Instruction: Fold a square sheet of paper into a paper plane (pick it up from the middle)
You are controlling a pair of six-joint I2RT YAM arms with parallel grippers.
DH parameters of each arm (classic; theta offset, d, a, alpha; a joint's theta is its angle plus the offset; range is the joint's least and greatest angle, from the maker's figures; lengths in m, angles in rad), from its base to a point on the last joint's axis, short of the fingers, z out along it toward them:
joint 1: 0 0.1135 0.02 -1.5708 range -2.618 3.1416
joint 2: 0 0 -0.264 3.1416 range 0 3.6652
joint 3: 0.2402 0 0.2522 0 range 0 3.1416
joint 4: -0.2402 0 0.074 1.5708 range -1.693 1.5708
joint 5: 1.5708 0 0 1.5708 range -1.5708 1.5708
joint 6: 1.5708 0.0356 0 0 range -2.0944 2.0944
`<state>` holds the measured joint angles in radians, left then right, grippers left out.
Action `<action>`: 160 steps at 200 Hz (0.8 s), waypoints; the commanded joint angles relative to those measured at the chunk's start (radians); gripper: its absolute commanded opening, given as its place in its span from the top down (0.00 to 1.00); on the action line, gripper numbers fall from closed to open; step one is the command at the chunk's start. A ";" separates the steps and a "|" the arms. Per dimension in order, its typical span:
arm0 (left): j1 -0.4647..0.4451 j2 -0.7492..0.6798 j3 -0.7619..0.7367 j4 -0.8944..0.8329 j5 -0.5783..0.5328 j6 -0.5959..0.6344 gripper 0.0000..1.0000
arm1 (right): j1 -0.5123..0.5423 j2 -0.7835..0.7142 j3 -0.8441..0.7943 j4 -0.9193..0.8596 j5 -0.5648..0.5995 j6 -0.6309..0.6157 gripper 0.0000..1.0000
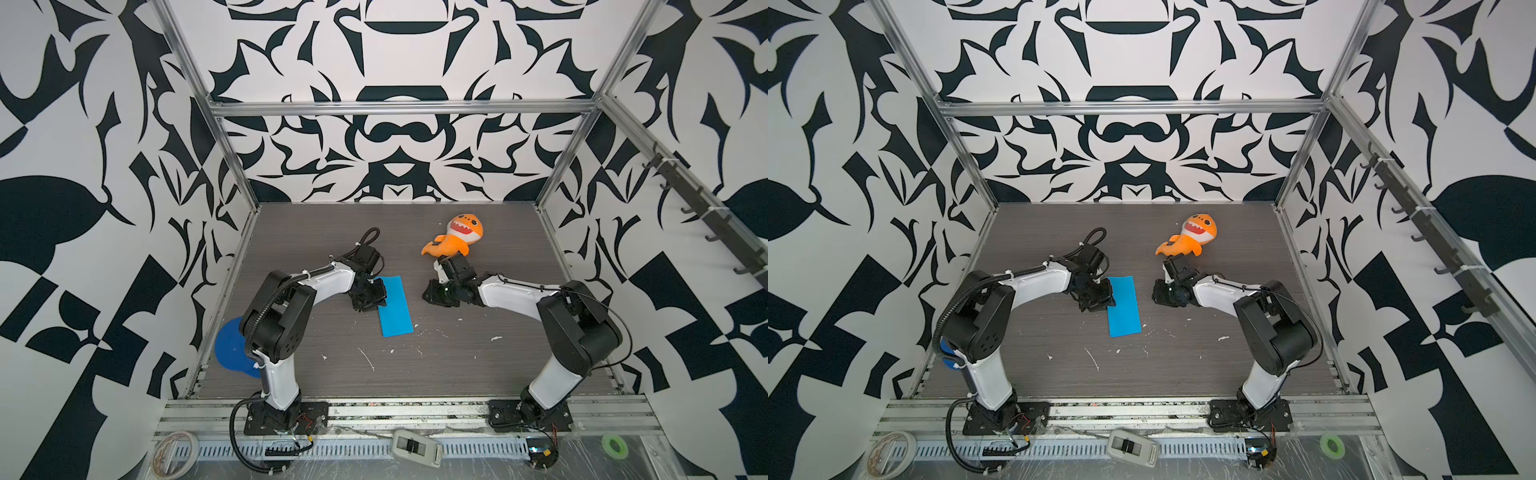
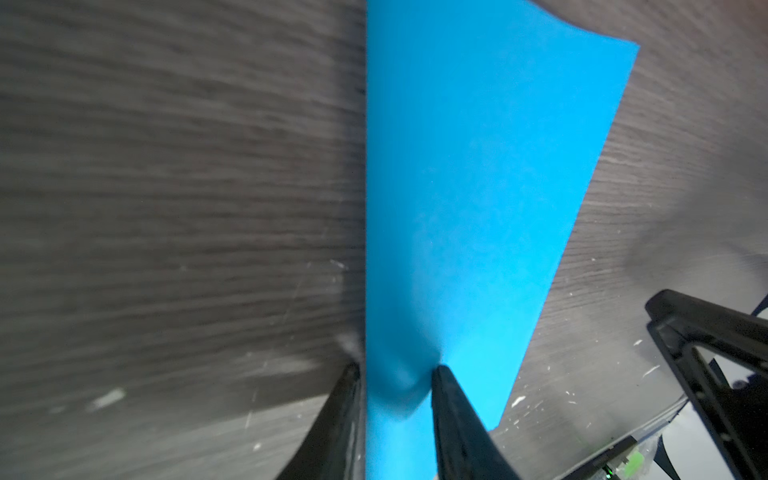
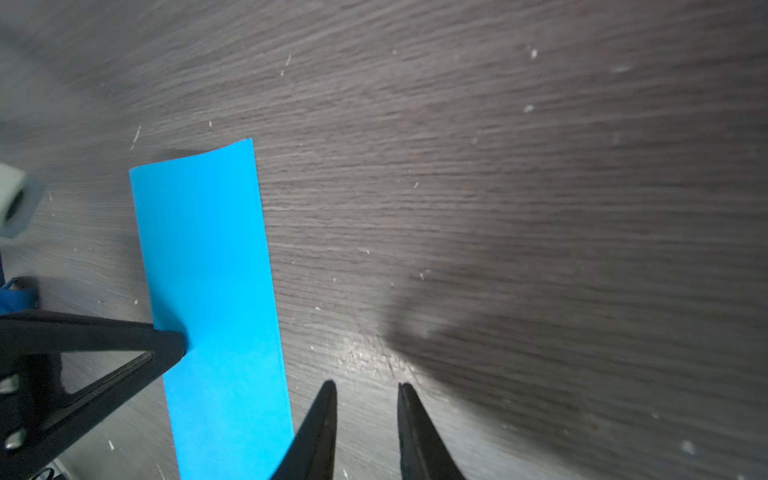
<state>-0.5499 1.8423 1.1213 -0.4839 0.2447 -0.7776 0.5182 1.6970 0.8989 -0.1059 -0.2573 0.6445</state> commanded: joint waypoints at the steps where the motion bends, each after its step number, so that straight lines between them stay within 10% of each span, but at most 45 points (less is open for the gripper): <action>1: -0.001 0.053 -0.015 -0.058 -0.050 -0.015 0.66 | -0.001 -0.014 -0.003 0.024 -0.006 0.011 0.70; 160: -0.001 0.090 -0.003 -0.078 -0.050 -0.008 0.65 | -0.001 -0.003 0.000 0.024 -0.019 0.013 0.70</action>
<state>-0.5499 1.8584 1.1419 -0.5030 0.2481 -0.7853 0.5182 1.6970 0.8978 -0.0956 -0.2668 0.6479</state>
